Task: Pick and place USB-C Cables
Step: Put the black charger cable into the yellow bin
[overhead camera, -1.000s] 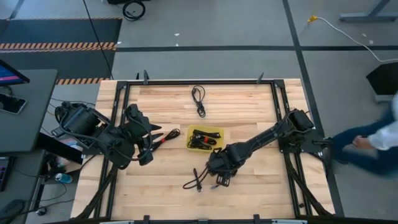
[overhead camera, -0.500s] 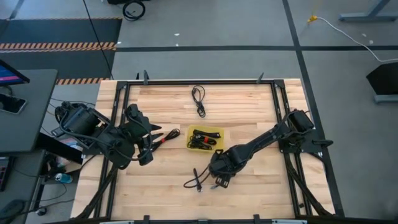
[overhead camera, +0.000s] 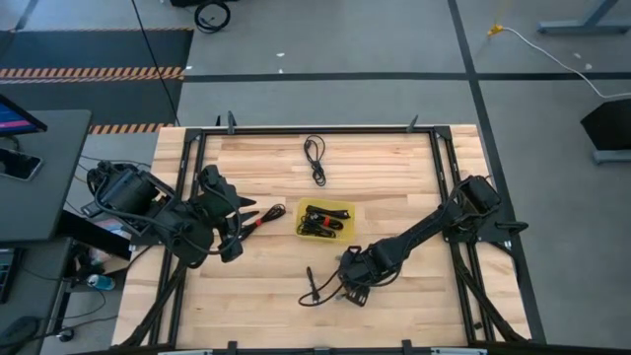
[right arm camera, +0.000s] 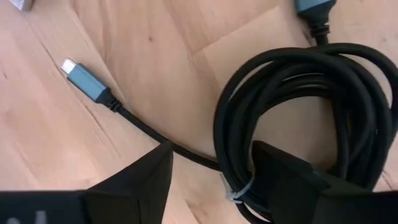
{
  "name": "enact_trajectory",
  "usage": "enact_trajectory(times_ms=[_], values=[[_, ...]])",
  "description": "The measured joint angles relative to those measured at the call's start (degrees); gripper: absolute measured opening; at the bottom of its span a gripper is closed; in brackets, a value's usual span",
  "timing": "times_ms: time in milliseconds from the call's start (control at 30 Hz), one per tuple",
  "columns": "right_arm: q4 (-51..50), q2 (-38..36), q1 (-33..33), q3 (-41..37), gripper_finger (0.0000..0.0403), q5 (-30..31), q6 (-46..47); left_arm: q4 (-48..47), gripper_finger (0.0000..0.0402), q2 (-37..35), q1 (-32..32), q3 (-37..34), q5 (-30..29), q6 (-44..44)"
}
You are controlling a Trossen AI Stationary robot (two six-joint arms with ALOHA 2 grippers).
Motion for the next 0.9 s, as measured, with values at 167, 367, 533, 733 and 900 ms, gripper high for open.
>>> enact_trajectory(times_ms=[167, 367, 533, 733, 900], values=[[-0.73, 0.06, -0.22, -0.16, 0.0134, -0.06, 0.0, 0.01, 0.0102, 0.0, -0.01, 0.0, 0.0, -0.02], [-1.41, 0.13, -0.33, -0.2, 0.0024, -0.02, 0.06, 0.02, 0.0102, 0.0, -0.02, 0.0, 0.0, -0.01], [-4.13, 0.49, 0.73, 4.26, 0.0024, -2.58, -0.01, 0.02, 0.0102, 0.0, 0.0, 0.0, -0.01, 0.02], [-5.83, -3.07, 2.3, 15.59, 0.0024, -3.49, -5.2, 0.02, 0.0102, 0.0, 0.0, 0.0, -0.01, 0.07], [-14.65, -5.75, 1.93, 27.84, 0.0024, 1.92, -14.29, 0.01, 0.0102, 0.0, 0.0, 0.02, 0.0, 0.13]])
